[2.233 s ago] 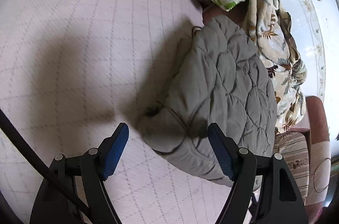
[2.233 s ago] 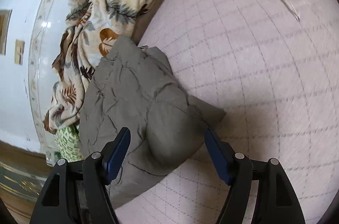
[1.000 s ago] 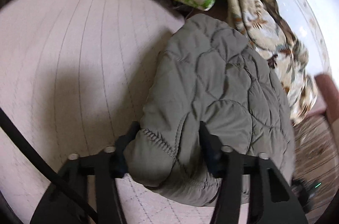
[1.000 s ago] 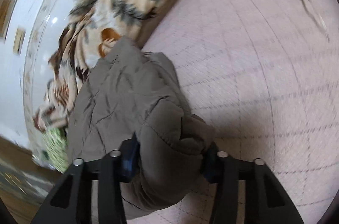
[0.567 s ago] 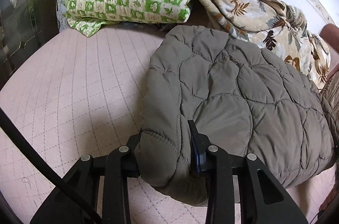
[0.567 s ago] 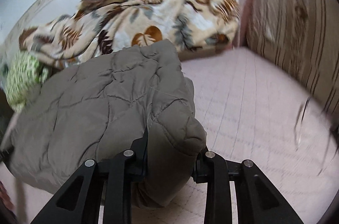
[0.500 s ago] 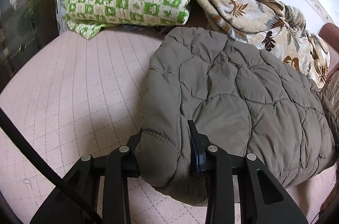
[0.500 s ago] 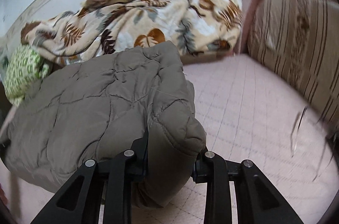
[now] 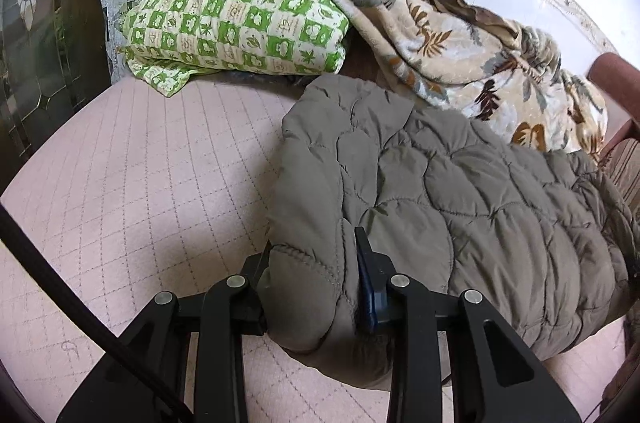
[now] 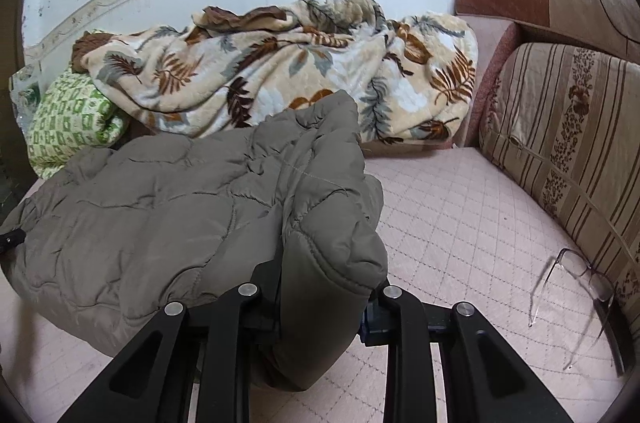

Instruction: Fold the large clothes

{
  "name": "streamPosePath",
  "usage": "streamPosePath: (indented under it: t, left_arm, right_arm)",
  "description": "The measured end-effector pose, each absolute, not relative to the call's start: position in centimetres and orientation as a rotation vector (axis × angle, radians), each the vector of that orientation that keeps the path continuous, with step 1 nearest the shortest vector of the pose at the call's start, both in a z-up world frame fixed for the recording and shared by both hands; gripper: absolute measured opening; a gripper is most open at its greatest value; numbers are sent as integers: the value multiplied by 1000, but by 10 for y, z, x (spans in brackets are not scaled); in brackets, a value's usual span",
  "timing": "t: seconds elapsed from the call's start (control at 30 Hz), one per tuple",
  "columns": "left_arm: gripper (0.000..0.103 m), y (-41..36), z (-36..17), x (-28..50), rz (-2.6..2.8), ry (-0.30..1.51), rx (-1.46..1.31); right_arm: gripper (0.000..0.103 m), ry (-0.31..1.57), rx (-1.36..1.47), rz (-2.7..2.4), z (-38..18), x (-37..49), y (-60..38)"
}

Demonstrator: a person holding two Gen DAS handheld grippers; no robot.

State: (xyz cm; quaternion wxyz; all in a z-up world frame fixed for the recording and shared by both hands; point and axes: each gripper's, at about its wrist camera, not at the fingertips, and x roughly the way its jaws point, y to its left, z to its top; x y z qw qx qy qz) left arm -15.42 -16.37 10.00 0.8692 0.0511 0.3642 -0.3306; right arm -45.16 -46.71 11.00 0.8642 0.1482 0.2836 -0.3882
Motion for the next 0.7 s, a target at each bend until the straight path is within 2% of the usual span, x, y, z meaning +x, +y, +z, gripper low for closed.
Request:
streamPosePath:
  t: [0.43, 0.7]
  left_arm:
    - [32, -104, 135, -199, -727, 741, 50]
    - [35, -69, 100, -230, -688, 824, 85]
  right_arm:
    - [27, 518, 342, -745, 152, -506, -419]
    - [28, 570, 419, -746, 129, -547, -394]
